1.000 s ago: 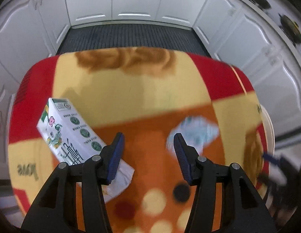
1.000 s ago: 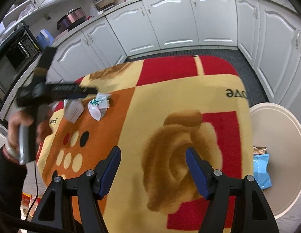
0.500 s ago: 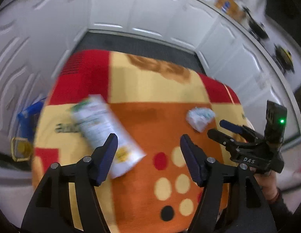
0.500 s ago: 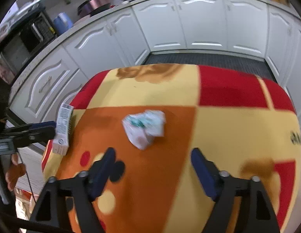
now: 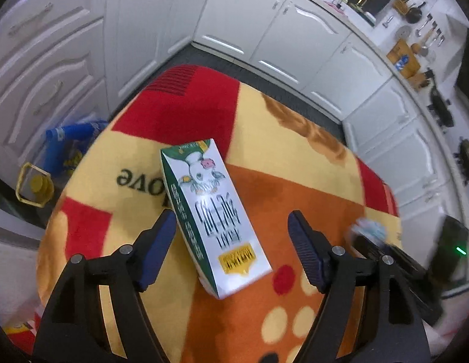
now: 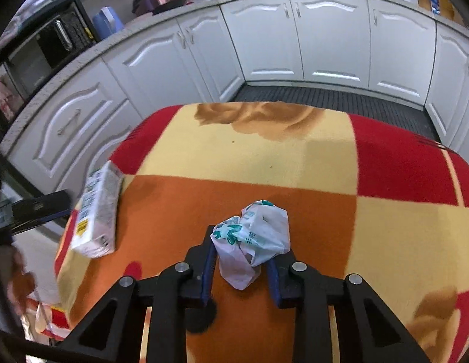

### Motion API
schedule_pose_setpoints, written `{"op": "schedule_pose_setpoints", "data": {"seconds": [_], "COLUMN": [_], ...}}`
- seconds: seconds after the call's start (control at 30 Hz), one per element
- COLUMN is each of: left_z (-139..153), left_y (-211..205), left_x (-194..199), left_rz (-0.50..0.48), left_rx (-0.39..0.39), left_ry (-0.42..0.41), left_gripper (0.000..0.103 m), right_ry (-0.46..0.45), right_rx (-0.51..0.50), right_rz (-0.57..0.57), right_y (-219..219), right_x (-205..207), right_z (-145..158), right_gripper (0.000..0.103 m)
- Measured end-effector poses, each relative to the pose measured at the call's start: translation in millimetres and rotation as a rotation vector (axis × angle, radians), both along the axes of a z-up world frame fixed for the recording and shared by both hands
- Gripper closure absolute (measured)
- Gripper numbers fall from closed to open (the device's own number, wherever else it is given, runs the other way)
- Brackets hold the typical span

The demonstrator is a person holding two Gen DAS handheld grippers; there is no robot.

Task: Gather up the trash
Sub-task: 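Grasp the white milk carton with left while right grasps the crumpled tissue, then carry carton and tissue over the bin and open both grippers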

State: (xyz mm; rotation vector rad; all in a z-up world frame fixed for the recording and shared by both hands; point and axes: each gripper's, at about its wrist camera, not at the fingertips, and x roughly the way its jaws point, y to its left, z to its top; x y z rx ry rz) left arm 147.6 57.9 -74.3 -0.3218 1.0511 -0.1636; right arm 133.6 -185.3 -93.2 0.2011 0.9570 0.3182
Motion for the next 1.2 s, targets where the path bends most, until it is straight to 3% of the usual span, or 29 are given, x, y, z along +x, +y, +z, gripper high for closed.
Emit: {"op": "schedule_pose_setpoints", "data": {"seconds": [0.2,0.23,0.27,0.57,1.2], "left_z": [-29.2,-32.5,-33.6,9.7,43.7], "left_y": [-10.4,-10.2,-9.6,-56.3,-213.1], "left_x": [6.3,6.0,3.2,-47.6,-109.0], "left_rz": [0.023,0.023,0.024,-0.121,-0.462], "left_rx": [0.059,0.050,0.039,0.015,0.006], "left_ry": [0.044,0.050,0.048,-0.105,-0.217], "left_gripper": [0.029,0.037,0.037,0.046,0.047], "right_ry": [-0.021,-0.022,-0.024,-0.066,-0.081], "right_rx": [0.011,0.013,0.012,0.025,0.018], "right_rz": [-0.007,-0.010,-0.017,-0.088,-0.296], "right_y": [-18.8,-21.0,-25.9,-62.2,-155.2], "right_x": [-35.8,-39.3,-46.2,-94.5,-166.1], "right_z": [14.9,15.3,16.4,29.6,37.8], "right_gripper": [0.075,0.075,0.075,0.075,0.075]}}
